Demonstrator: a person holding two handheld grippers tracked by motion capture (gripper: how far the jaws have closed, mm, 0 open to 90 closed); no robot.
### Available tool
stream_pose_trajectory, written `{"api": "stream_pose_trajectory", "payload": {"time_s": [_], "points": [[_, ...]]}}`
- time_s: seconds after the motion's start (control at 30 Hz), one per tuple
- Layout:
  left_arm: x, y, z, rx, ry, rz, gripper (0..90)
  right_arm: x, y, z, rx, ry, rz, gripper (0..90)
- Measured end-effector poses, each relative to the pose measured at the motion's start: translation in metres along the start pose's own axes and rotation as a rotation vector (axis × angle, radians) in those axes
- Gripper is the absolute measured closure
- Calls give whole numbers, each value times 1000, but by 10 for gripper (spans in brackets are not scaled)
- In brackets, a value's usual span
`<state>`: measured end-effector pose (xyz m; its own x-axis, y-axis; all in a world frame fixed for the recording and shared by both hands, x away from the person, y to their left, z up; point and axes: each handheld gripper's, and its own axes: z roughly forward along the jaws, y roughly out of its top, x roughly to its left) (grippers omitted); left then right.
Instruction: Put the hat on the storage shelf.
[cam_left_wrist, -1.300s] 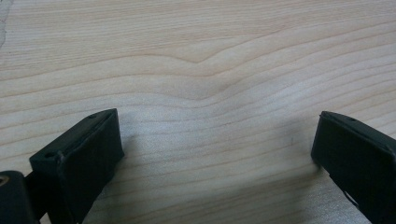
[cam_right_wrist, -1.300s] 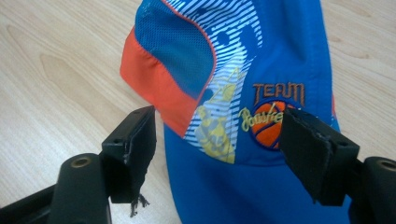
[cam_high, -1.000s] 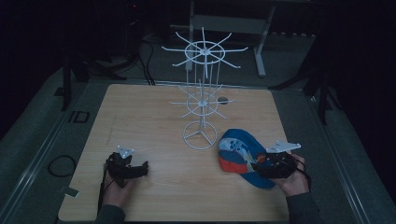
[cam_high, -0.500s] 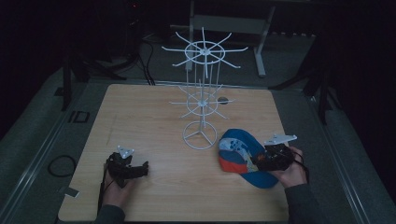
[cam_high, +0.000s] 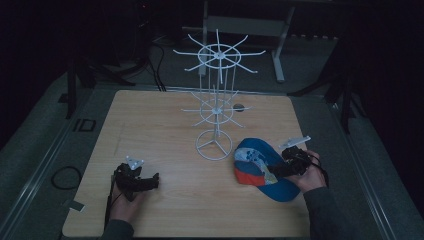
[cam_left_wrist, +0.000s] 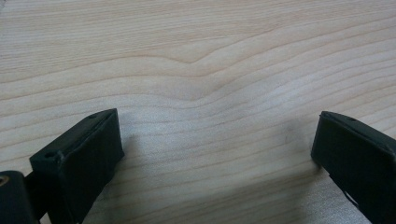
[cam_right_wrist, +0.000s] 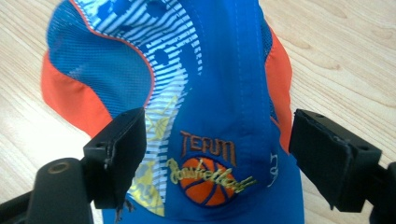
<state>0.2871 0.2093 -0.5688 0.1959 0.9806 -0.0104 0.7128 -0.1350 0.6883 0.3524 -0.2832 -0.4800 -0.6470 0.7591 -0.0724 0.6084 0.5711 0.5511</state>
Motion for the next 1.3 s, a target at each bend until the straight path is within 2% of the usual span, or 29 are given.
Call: {"api": "stream_pose_trajectory", "payload": {"time_s": [0.27,0.57,0.93,1.3], "points": [[0,0,0,0,0,0,24,-8,7,10,62,18,-9,184],[0,0,0,0,-1,1,24,-16,13,17,97,47,4,188],[0,0,0,0,-2,2,24,-14,23,28,135,46,-17,193],[0,0,0,0,-3,5,24,-8,38,41,172,68,-43,178]]}}
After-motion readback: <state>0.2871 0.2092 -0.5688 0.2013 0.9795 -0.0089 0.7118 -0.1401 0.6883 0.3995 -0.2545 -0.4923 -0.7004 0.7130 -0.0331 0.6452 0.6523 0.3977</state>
